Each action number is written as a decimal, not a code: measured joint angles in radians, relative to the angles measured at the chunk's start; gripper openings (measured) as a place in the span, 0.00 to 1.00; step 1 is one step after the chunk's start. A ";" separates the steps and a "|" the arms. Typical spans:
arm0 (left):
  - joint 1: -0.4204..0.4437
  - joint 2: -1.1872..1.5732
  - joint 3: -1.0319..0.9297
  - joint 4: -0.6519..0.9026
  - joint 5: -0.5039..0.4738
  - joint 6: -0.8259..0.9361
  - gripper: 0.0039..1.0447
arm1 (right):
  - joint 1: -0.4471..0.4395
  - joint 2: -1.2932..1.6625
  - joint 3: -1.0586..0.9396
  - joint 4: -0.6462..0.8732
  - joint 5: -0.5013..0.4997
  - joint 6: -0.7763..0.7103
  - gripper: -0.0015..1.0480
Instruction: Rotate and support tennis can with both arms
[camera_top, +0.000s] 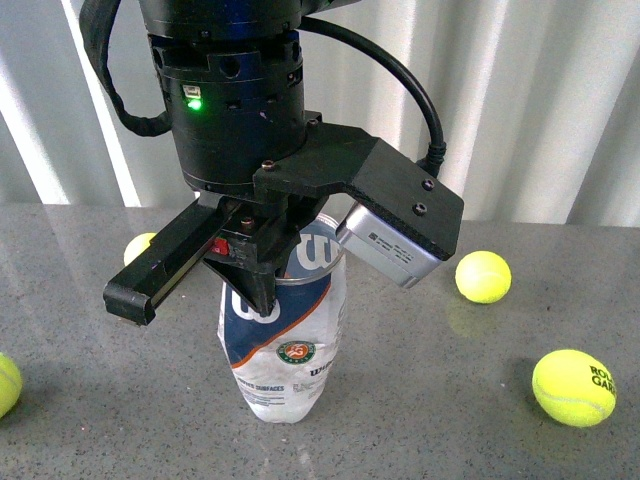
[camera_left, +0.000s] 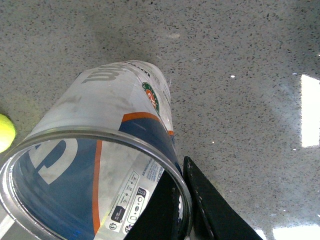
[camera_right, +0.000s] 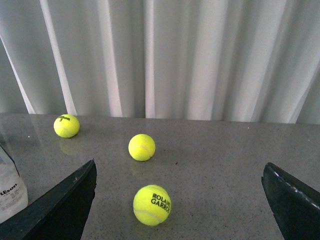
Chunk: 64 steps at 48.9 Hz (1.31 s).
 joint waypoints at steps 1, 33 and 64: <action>0.000 0.000 0.000 0.004 -0.002 0.000 0.03 | 0.000 0.000 0.000 0.000 0.000 0.000 0.93; 0.011 0.013 0.029 0.043 -0.018 0.003 0.95 | 0.000 0.000 0.000 0.000 0.000 0.000 0.93; 0.019 -0.089 0.081 0.000 0.132 -0.074 0.94 | 0.000 0.000 0.000 0.000 0.000 0.000 0.93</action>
